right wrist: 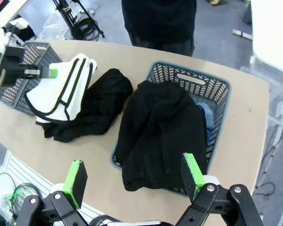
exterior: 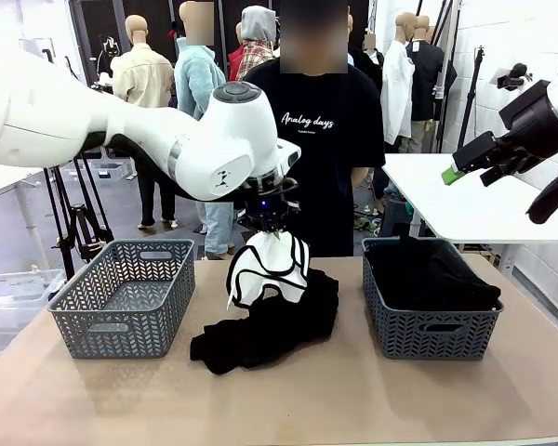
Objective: Sort the tops and bottoms.
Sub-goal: Lift clothes from the center of the table with your left hand.
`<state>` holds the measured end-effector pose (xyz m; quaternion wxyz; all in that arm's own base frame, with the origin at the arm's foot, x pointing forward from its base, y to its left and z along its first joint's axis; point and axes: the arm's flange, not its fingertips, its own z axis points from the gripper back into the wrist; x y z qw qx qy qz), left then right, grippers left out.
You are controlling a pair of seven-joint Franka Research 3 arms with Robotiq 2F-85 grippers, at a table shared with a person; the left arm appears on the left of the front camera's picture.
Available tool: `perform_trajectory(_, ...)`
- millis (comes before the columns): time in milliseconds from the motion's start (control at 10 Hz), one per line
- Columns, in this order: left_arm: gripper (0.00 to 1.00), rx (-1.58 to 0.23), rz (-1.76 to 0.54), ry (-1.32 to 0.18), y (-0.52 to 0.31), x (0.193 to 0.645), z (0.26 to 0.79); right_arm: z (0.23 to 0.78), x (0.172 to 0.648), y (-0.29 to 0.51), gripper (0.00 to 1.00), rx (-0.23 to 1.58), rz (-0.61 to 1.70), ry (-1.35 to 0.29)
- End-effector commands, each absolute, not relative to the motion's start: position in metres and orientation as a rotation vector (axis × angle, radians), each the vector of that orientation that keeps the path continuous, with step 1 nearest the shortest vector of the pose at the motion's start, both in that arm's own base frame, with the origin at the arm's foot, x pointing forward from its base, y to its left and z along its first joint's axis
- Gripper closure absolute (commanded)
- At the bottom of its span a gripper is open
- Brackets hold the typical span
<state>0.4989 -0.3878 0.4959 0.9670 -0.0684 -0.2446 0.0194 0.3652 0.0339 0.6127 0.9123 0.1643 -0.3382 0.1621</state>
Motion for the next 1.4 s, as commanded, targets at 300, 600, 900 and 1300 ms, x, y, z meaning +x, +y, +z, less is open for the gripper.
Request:
perform_trajectory(300, 1.0, -0.161, 0.038, -0.541, -0.383, 0.489, 0.507, 0.611, 0.365, 0.034, 0.0, 0.343, 0.334, -0.691)
perform_trajectory(600, 1.0, -0.178, 0.008, -0.549, -0.387, 0.481, 0.507, 0.611, 0.365, 0.034, 0.0, 0.343, 0.334, -0.691)
perform_trajectory(900, 1.0, -0.2, -0.016, -0.638, -0.389, 0.46, 0.573, 0.611, 0.365, 0.034, 0.0, 0.343, 0.334, -0.691)
perform_trajectory(1300, 1.0, -0.205, -0.023, -0.689, -0.377, 0.431, 0.608, 0.611, 0.365, 0.034, 0.0, 0.343, 0.334, -0.691)
